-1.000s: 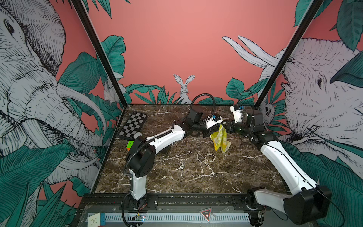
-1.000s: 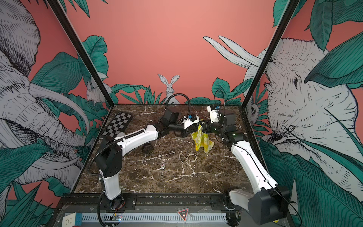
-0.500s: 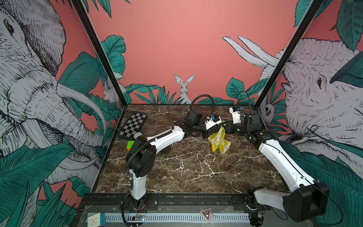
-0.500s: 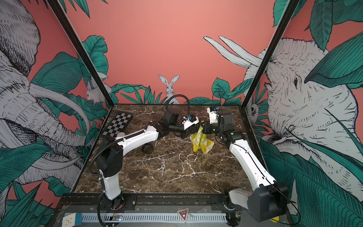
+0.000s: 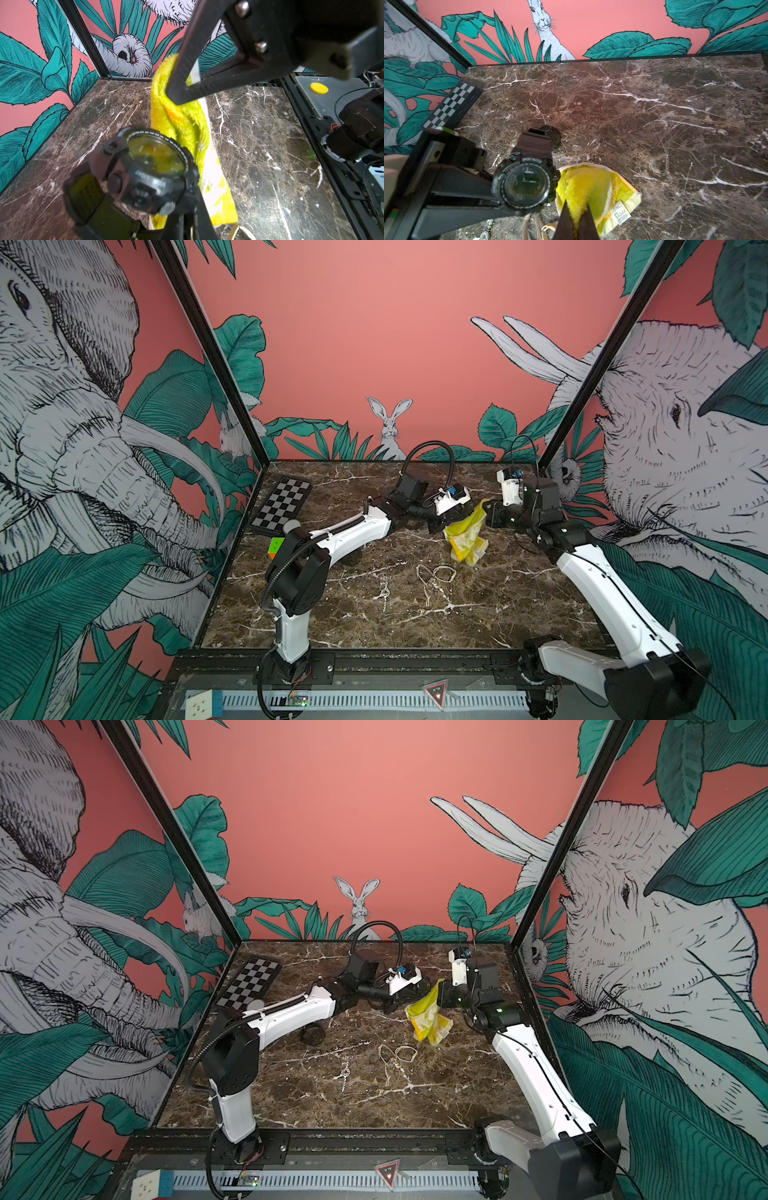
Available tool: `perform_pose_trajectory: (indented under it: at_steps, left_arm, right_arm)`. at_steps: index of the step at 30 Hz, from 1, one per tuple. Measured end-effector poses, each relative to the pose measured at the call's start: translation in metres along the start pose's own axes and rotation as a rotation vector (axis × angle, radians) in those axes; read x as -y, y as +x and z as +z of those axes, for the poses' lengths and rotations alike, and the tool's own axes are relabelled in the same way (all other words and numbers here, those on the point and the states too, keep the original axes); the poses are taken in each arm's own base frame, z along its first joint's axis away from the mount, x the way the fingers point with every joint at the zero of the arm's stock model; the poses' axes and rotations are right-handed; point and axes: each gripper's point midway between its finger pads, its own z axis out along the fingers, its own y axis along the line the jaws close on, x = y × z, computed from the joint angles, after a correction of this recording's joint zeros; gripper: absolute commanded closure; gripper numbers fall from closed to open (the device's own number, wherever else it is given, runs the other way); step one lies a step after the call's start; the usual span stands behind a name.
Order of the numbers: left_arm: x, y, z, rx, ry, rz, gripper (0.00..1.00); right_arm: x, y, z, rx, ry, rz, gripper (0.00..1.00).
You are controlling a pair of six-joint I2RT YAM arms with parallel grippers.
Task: Wipe the watch dial
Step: Place the cleaning item at the center of the board.
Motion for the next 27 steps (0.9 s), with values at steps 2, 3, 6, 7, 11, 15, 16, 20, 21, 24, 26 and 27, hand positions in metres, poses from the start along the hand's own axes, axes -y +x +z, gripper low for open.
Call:
perform_pose_trajectory:
  at_steps: [2, 3, 6, 7, 11, 15, 16, 20, 21, 24, 26, 27]
  left_arm:
    - [0.0, 0.003, -0.001, -0.006, -0.006, -0.003, 1.0]
    - [0.002, 0.005, -0.002, -0.012, -0.008, -0.006, 1.0]
    - [0.005, 0.012, -0.01, -0.024, -0.017, -0.016, 1.0]
    - [0.006, 0.014, -0.012, -0.024, -0.02, -0.018, 1.0]
    - [0.009, 0.016, -0.023, -0.018, -0.035, -0.021, 1.0]
    - [0.01, 0.015, -0.032, -0.01, -0.054, -0.018, 1.0]
    - [0.01, 0.015, -0.035, -0.008, -0.059, -0.017, 1.0]
    - [0.01, 0.019, -0.043, -0.01, -0.075, -0.027, 1.0]
    - [0.01, 0.02, -0.045, -0.009, -0.078, -0.03, 1.0]
    - [0.011, 0.024, -0.048, -0.008, -0.085, -0.038, 1.0]
    - [0.012, 0.028, -0.05, -0.012, -0.086, -0.045, 1.0]
    - [0.013, 0.031, -0.05, -0.015, -0.09, -0.05, 1.0]
  right_arm:
    - [0.012, 0.005, 0.006, -0.024, 0.051, 0.015, 1.0]
    - [0.019, 0.008, 0.01, -0.038, 0.077, 0.027, 1.0]
    - [0.042, 0.02, 0.025, -0.095, 0.156, 0.08, 1.0]
    - [0.048, 0.024, 0.03, -0.112, 0.176, 0.097, 1.0]
    - [0.078, 0.044, 0.051, -0.181, 0.27, 0.168, 1.0]
    - [0.101, 0.075, 0.066, -0.265, 0.348, 0.225, 0.66]
    - [0.105, 0.082, 0.068, -0.282, 0.361, 0.233, 0.6]
    - [0.109, 0.091, 0.064, -0.3, 0.387, 0.249, 0.42]
    - [0.108, 0.088, 0.061, -0.286, 0.387, 0.249, 0.4]
    - [0.103, 0.075, 0.051, -0.242, 0.376, 0.247, 0.34]
    - [0.098, 0.067, 0.045, -0.217, 0.359, 0.245, 0.33]
    - [0.095, 0.065, 0.044, -0.21, 0.349, 0.242, 0.33]
